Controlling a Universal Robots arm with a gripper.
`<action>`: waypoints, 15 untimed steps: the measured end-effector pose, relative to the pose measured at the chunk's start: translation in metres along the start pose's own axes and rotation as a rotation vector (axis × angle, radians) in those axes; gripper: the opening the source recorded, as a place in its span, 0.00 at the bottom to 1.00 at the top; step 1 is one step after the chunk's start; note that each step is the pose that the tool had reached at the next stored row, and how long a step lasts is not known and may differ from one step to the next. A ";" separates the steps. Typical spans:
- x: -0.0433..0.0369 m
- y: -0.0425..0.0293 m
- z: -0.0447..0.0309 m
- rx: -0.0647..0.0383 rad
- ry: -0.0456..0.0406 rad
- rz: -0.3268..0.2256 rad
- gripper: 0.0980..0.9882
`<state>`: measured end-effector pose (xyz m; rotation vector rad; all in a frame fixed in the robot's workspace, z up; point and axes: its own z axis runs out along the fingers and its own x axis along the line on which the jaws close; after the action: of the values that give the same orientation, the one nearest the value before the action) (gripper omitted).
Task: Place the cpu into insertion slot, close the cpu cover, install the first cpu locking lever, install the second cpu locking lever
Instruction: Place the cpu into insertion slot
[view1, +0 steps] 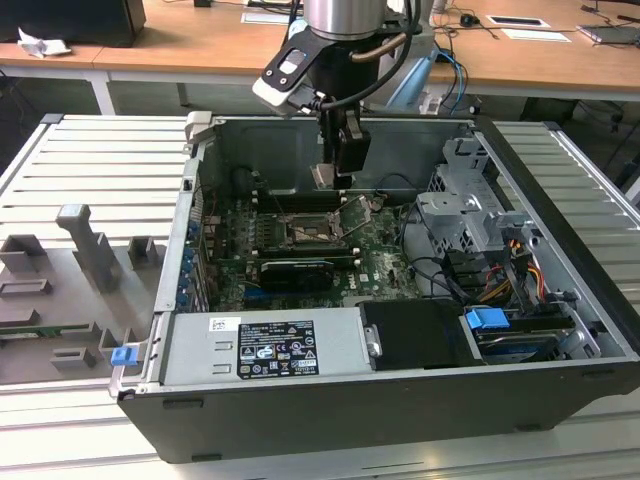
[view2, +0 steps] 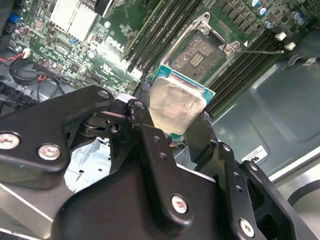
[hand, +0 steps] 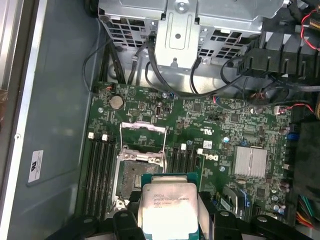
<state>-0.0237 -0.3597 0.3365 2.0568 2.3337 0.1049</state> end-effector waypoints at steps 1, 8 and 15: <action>0.0000 0.0000 0.0008 0.000 0.0000 0.000 0.48; -0.0001 -0.0003 0.0049 0.001 0.0001 0.000 0.48; -0.0002 -0.0003 0.0085 0.008 -0.0008 0.000 0.48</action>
<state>-0.0234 -0.3597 0.3280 2.0601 2.3378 0.0945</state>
